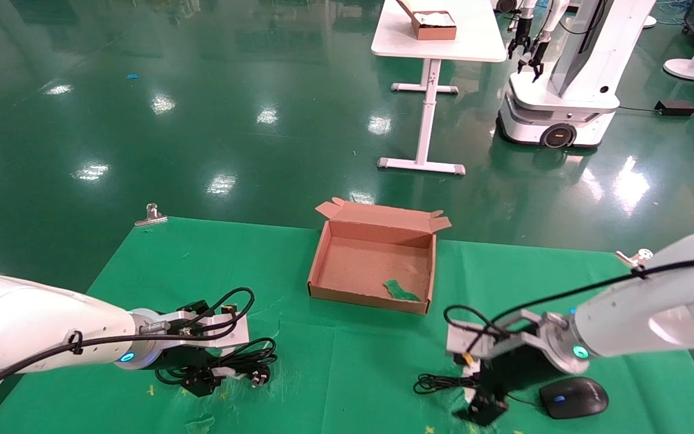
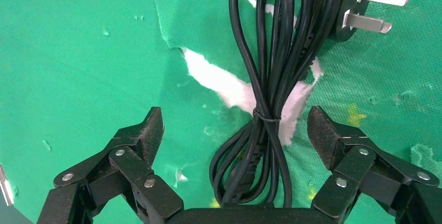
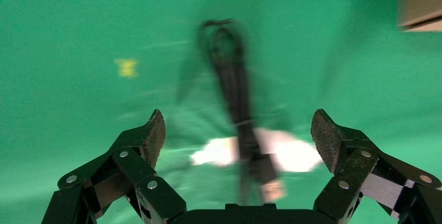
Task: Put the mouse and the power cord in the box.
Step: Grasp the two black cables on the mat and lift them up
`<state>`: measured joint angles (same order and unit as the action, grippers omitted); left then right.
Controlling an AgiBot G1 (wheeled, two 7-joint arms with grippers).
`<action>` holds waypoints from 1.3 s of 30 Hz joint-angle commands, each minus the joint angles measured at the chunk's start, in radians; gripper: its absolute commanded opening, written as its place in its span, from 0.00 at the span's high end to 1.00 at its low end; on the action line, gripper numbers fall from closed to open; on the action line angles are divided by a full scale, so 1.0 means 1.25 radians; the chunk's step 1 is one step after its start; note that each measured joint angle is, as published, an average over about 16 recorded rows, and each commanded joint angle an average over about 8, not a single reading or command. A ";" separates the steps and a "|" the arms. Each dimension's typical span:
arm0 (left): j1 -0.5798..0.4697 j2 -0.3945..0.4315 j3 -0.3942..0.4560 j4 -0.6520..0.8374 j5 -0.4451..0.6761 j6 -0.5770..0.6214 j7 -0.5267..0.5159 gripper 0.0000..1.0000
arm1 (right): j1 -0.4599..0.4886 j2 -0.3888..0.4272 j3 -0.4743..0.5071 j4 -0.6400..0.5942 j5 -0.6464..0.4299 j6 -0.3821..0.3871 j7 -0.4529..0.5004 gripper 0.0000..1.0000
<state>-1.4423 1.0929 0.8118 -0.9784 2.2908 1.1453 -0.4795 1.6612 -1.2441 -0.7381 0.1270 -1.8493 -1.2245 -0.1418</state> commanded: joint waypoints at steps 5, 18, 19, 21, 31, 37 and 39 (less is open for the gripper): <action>0.000 0.000 0.000 0.000 0.000 0.000 0.000 0.63 | 0.000 0.003 0.006 -0.030 0.011 -0.036 -0.022 0.00; 0.000 0.000 0.000 0.000 0.000 0.000 0.000 1.00 | -0.001 0.004 0.006 -0.025 0.012 -0.034 -0.021 0.98; 0.000 0.000 0.000 0.000 0.000 0.000 0.000 1.00 | -0.001 0.004 0.006 -0.025 0.012 -0.034 -0.020 1.00; 0.000 0.000 0.000 0.000 0.000 0.000 0.000 1.00 | -0.001 0.004 0.006 -0.024 0.012 -0.033 -0.020 1.00; 0.000 0.000 0.000 0.000 0.000 0.000 0.000 1.00 | -0.002 0.004 0.005 -0.020 0.011 -0.030 -0.019 1.00; 0.000 0.000 0.000 0.000 -0.001 0.000 0.000 1.00 | -0.002 0.004 0.005 -0.019 0.010 -0.030 -0.019 1.00; 0.000 0.000 0.000 0.000 -0.001 0.000 0.000 1.00 | -0.002 0.004 0.005 -0.018 0.010 -0.029 -0.019 1.00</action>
<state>-1.4421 1.0928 0.8117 -0.9782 2.2898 1.1452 -0.4794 1.6583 -1.2389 -0.7323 0.1038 -1.8367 -1.2611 -0.1650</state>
